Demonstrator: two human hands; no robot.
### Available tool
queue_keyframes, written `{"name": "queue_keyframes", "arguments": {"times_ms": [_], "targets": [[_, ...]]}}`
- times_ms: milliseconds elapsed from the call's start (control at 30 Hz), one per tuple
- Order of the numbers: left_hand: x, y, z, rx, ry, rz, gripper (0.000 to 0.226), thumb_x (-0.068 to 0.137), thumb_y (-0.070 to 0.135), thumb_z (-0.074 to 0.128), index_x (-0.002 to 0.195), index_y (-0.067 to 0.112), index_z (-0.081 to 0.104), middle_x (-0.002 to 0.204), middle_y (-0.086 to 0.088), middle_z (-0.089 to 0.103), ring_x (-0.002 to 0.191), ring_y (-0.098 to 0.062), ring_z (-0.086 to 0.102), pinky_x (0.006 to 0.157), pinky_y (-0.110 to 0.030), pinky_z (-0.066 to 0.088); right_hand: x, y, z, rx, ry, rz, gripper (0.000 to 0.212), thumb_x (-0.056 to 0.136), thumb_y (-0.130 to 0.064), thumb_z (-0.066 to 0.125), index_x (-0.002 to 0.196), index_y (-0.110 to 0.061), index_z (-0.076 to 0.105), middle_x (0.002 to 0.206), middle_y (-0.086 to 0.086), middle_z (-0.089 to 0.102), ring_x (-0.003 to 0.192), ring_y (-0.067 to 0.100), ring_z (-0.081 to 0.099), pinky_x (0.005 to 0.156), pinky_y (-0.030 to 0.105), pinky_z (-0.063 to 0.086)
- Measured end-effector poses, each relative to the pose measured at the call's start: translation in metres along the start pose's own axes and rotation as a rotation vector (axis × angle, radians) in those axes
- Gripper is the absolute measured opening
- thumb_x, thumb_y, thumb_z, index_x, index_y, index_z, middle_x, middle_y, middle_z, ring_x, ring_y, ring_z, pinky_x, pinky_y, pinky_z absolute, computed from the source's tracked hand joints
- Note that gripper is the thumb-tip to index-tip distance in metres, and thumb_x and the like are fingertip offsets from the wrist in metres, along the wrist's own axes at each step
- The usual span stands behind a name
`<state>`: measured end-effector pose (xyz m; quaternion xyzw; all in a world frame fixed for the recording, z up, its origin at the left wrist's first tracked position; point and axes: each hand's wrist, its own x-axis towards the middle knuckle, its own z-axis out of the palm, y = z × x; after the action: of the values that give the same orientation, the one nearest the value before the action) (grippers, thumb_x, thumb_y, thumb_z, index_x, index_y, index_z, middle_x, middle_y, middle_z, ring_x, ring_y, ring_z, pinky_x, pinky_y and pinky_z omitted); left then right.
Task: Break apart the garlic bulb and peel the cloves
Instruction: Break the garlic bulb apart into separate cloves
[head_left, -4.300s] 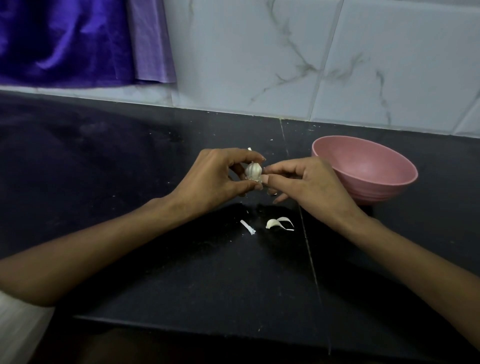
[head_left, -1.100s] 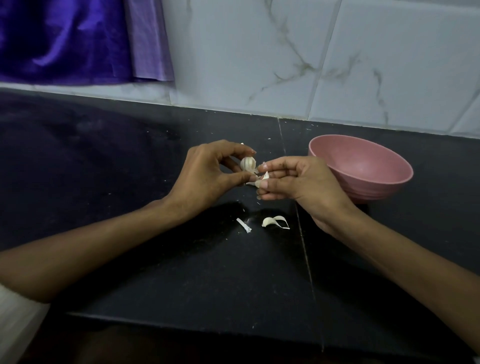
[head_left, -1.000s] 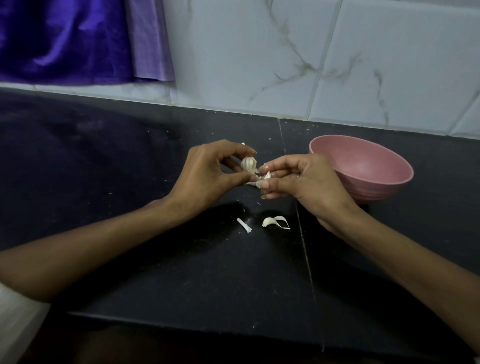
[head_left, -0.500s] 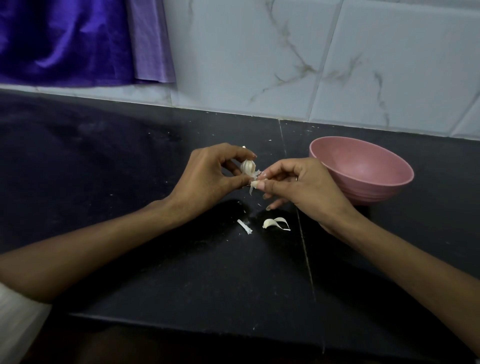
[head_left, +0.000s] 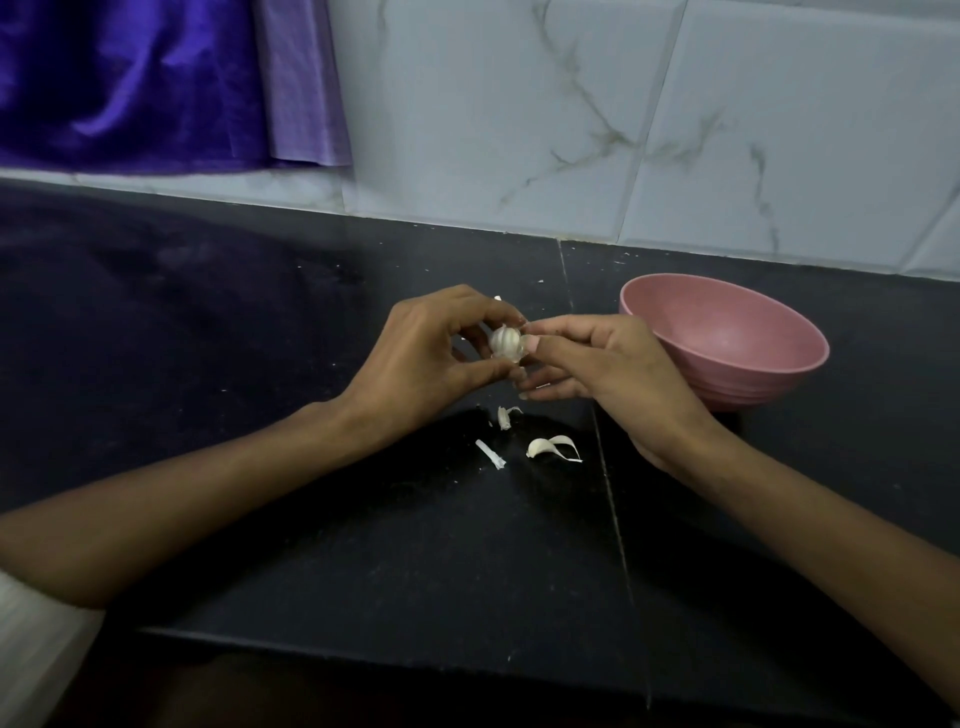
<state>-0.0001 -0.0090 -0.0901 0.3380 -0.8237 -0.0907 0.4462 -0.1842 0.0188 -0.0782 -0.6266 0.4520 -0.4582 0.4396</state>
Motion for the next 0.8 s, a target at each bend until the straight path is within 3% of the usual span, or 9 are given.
{"name": "queue_keyframes", "arguments": {"times_ms": [233, 433, 633, 800], "targets": [[-0.001, 0.001, 0.001, -0.009, -0.024, 0.000, 0.038, 0.072, 0.011, 0.084, 0.109, 0.014, 0.073, 0.097, -0.001, 0.066, 0.077, -0.012, 0.065, 0.065, -0.027, 0.056, -0.001, 0.000, -0.002, 0.021, -0.052, 0.027, 0.016, 0.094, -0.009, 0.061, 0.103, -0.005, 0.073, 0.091, 0.017, 0.075, 0.082, 0.024, 0.073, 0.082, 0.036, 0.061], [-0.002, 0.007, 0.001, -0.049, -0.028, -0.033, 0.073, 0.072, 0.007, 0.084, 0.136, 0.015, 0.049, 0.093, 0.009, 0.062, 0.088, -0.008, 0.063, 0.069, -0.020, 0.055, -0.001, 0.001, -0.001, 0.068, -0.043, 0.065, 0.020, 0.096, -0.007, 0.058, 0.111, 0.001, 0.070, 0.092, 0.018, 0.075, 0.082, 0.025, 0.073, 0.079, 0.033, 0.061], [-0.005, 0.009, 0.002, -0.063, -0.022, -0.017, 0.082, 0.070, 0.005, 0.085, 0.140, 0.013, 0.044, 0.087, 0.010, 0.061, 0.081, -0.010, 0.065, 0.067, -0.019, 0.056, -0.003, 0.002, 0.002, 0.112, -0.026, 0.078, 0.015, 0.094, -0.005, 0.059, 0.100, -0.003, 0.073, 0.090, 0.021, 0.075, 0.077, 0.021, 0.072, 0.073, 0.027, 0.060], [-0.005, 0.011, 0.001, -0.053, -0.027, 0.015, 0.077, 0.071, 0.010, 0.085, 0.137, 0.012, 0.046, 0.087, 0.011, 0.061, 0.082, -0.007, 0.064, 0.069, -0.010, 0.053, -0.003, 0.004, 0.002, 0.122, -0.013, 0.075, 0.015, 0.091, -0.001, 0.063, 0.103, 0.000, 0.072, 0.083, 0.013, 0.076, 0.074, 0.017, 0.073, 0.069, 0.023, 0.058]]}}
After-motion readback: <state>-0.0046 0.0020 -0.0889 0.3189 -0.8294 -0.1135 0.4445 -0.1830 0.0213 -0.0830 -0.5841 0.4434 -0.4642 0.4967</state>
